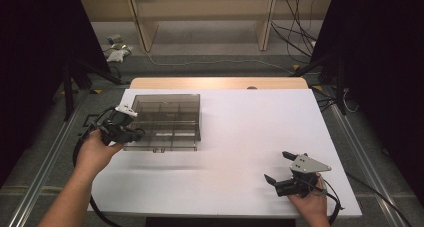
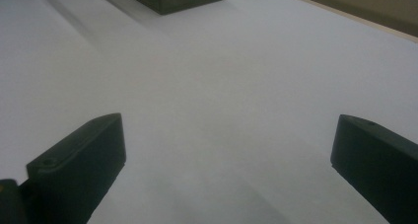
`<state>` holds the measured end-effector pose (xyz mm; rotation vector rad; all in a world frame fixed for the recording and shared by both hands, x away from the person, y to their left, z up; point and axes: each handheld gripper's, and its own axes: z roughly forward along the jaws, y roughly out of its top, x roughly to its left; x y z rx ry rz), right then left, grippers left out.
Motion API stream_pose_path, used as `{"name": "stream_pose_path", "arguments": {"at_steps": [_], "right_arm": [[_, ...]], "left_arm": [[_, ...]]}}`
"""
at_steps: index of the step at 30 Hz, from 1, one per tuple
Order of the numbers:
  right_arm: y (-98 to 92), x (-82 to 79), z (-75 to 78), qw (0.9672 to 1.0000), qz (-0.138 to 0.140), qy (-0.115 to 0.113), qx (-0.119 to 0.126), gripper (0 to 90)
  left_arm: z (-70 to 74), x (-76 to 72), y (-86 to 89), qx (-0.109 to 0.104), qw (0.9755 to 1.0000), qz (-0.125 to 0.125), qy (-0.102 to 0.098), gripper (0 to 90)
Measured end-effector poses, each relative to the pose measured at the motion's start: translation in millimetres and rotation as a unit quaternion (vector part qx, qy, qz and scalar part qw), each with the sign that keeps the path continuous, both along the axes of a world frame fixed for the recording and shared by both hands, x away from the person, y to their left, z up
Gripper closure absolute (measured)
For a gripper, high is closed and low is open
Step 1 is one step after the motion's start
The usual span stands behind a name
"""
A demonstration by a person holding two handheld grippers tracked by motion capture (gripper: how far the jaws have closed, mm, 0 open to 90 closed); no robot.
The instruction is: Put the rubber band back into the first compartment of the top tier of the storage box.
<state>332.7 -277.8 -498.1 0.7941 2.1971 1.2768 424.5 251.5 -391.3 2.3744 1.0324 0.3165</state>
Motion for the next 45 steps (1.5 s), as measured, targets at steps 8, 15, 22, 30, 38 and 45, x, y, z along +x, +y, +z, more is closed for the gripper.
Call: {"name": "stream_pose_path", "arguments": {"at_steps": [8, 15, 22, 30, 38, 45], "right_arm": [[0.1, 0.0, 0.0, 1.0, 0.0, 0.0, -0.001, 1.4], [0.1, 0.0, 0.0, 1.0, 0.001, 0.001, -0.001, 1.4], [0.1, -0.1, 0.0, 1.0, 0.001, 0.001, -0.001, 1.4], [0.2, -0.1, 0.0, 1.0, 0.001, 0.001, -0.001, 1.4], [0.3, -0.1, -0.1, 1.0, 0.0, 0.001, -0.001, 1.4], [0.4, 0.0, -0.2, 1.0, 0.001, 0.001, -0.001, 1.4]], "left_arm": [[-3.1, 0.7, -0.9, 0.01, 0.9999, -0.002, 0.007, 85.9], [-4.8, 1.4, -1.5, 0.013, 0.9998, -0.002, 0.014, 85.6], [-6.5, 2.4, -2.3, 0.017, 0.9997, -0.003, 0.017, 85.5], [-9.1, 3.5, -1.8, 0.022, 0.9996, -0.002, 0.017, 84.5], [-10.8, 4.0, -1.2, 0.022, 0.9997, 0.001, 0.014, 81.2], [-8.7, 2.3, -1.5, 0.018, 0.9998, 0.004, 0.0, 75.4]]}}
